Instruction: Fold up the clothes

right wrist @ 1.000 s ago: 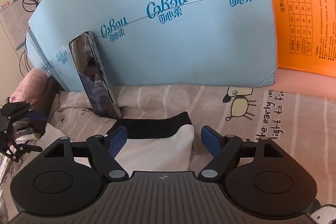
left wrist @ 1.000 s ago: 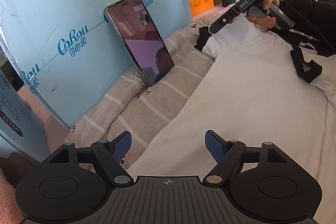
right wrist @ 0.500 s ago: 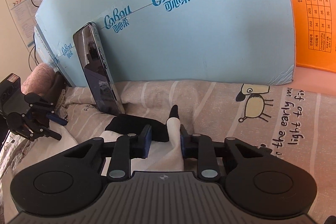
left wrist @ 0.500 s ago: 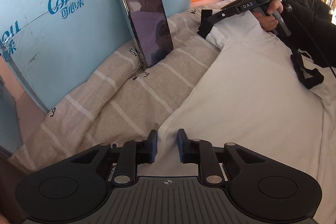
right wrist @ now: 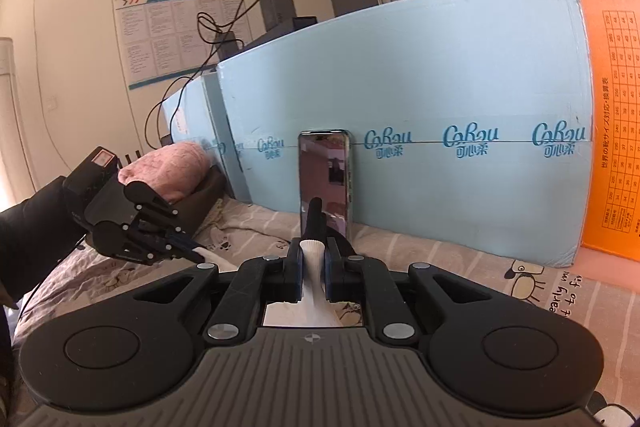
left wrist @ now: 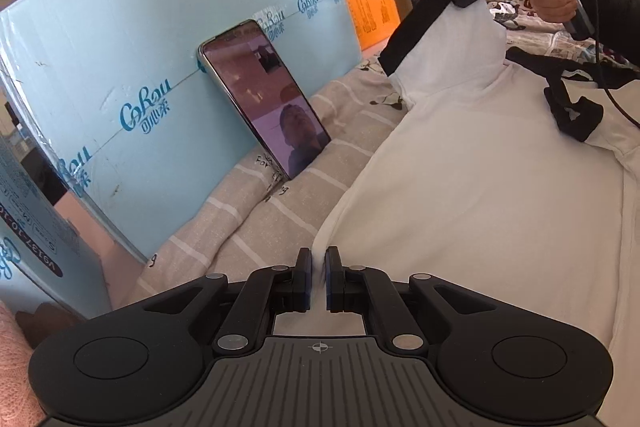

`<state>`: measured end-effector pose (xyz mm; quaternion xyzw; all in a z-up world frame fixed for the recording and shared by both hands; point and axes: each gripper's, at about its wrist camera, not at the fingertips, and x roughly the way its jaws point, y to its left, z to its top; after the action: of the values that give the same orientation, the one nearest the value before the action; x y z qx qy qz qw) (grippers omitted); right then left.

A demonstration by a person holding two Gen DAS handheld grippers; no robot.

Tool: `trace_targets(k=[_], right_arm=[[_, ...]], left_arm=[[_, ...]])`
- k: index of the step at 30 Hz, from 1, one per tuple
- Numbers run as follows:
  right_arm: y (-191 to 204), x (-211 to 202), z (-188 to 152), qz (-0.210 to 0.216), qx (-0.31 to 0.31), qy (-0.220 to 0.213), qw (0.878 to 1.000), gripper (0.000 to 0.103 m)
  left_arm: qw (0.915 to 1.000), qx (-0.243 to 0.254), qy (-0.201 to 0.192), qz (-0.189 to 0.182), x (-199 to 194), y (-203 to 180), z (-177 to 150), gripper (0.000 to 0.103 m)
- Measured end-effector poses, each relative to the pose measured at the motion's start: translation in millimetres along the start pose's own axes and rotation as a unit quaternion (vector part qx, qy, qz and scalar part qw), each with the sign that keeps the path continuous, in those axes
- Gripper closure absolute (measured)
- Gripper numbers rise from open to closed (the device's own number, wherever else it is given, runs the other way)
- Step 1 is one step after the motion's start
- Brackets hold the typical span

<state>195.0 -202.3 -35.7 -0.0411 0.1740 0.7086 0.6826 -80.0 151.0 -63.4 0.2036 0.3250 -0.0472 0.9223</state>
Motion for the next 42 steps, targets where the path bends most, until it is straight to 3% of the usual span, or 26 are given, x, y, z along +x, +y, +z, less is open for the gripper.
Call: trace_targets(k=[4, 9, 14, 16, 17, 18, 19, 20, 21, 25, 29, 33, 38, 39, 40, 41, 42], right_arm=[[35, -19, -15, 0.013, -0.032, 0.012, 0.999, 0.094], [61, -37, -35, -0.004, -0.044, 0.034, 0.998, 0.094], [84, -41, -57, -0.017, -0.072, 0.066, 0.995, 0.094], [91, -42, -67, -0.016, -0.080, 0.086, 0.993, 0.092], [93, -42, -70, -0.013, -0.084, 0.093, 0.992, 0.090], [96, -42, -75, -0.009, -0.085, 0.099, 0.991, 0.080], [97, -43, -78, -0.009, -0.080, 0.099, 0.992, 0.062], [97, -43, -80, -0.009, -0.073, 0.097, 0.993, 0.053], [97, -42, -81, -0.008, -0.065, 0.095, 0.993, 0.046], [100, -40, -83, 0.001, -0.064, 0.090, 0.994, 0.046], [102, -33, -87, -0.008, -0.071, 0.104, 0.992, 0.048], [100, -35, -89, -0.021, -0.066, 0.102, 0.992, 0.071], [93, -41, -91, -0.032, -0.055, 0.087, 0.994, 0.084], [93, -43, -91, -0.038, -0.056, 0.082, 0.994, 0.087], [91, -46, -90, -0.048, -0.057, 0.072, 0.995, 0.088], [90, -49, -89, -0.058, -0.058, 0.061, 0.995, 0.088], [89, -52, -88, -0.067, -0.059, 0.050, 0.995, 0.088]], left_arm=[[0.9996, 0.018, -0.010, 0.021, -11, -15, -4, 0.097], [0.9973, 0.058, 0.005, 0.046, -12, -35, -13, 0.092], [0.9979, 0.046, 0.024, 0.040, -10, -40, -24, 0.088], [0.9981, 0.035, 0.025, 0.044, -13, -38, -25, 0.078], [0.9984, 0.025, 0.023, 0.045, -16, -36, -25, 0.065], [0.9988, 0.011, 0.019, 0.044, -19, -34, -24, 0.045], [0.9990, -0.011, 0.009, 0.041, -23, -31, -23, 0.035], [0.9987, -0.033, -0.001, 0.039, -27, -27, -23, 0.025], [0.9979, -0.053, -0.012, 0.037, -30, -25, -21, 0.024], [0.9918, -0.102, -0.069, 0.036, -40, -25, -11, 0.021], [0.9912, -0.067, -0.113, -0.014, -40, -49, 16, 0.017], [0.9861, 0.011, -0.135, -0.095, -13, -81, 43, 0.017], [0.9765, 0.103, -0.127, -0.141, 37, -115, 68, 0.017], [0.9755, 0.096, -0.126, -0.153, 41, -112, 71, 0.025], [0.9742, 0.089, -0.126, -0.165, 46, -110, 73, 0.039], [0.9728, 0.083, -0.125, -0.177, 51, -108, 75, 0.074], [0.9712, 0.076, -0.124, -0.188, 56, -106, 78, 0.087]])
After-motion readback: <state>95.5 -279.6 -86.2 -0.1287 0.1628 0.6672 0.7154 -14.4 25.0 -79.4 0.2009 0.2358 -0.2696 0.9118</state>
